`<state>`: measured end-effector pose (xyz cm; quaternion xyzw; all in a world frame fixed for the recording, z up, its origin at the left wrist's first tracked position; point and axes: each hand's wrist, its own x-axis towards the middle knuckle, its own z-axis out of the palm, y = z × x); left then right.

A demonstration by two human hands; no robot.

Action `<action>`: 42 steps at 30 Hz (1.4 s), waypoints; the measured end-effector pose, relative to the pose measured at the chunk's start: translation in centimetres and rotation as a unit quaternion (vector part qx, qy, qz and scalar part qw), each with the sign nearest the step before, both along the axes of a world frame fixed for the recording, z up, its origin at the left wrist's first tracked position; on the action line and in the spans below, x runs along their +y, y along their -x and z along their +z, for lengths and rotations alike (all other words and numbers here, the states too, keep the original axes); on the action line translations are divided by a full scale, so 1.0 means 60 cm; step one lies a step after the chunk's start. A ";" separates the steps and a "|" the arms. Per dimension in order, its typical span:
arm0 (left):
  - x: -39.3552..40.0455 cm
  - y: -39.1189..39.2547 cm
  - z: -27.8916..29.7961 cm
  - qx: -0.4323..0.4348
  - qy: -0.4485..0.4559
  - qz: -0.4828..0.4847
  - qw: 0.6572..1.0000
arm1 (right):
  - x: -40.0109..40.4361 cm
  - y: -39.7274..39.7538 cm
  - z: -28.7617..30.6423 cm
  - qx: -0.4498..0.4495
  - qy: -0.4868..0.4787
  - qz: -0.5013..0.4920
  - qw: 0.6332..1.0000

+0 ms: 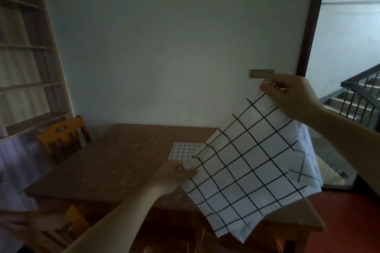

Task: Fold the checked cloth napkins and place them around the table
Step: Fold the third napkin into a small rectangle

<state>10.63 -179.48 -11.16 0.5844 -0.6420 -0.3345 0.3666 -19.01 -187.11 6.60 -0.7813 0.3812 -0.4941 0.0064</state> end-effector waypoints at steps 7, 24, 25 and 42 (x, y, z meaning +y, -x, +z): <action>-0.016 0.007 0.049 -0.181 -0.067 -0.101 0.976 | 0.012 -0.030 -0.017 0.067 -0.035 0.078 0.994; -0.021 0.059 0.119 -0.183 -0.089 -0.167 0.965 | 0.009 -0.035 -0.016 0.102 -0.065 0.121 0.985; -0.022 0.077 0.133 -0.116 -0.048 -0.167 0.978 | 0.011 -0.044 -0.017 0.112 -0.061 0.128 0.984; -0.024 0.025 0.038 -0.158 -0.138 -0.083 0.974 | -0.029 0.026 -0.012 0.029 -0.040 0.066 0.997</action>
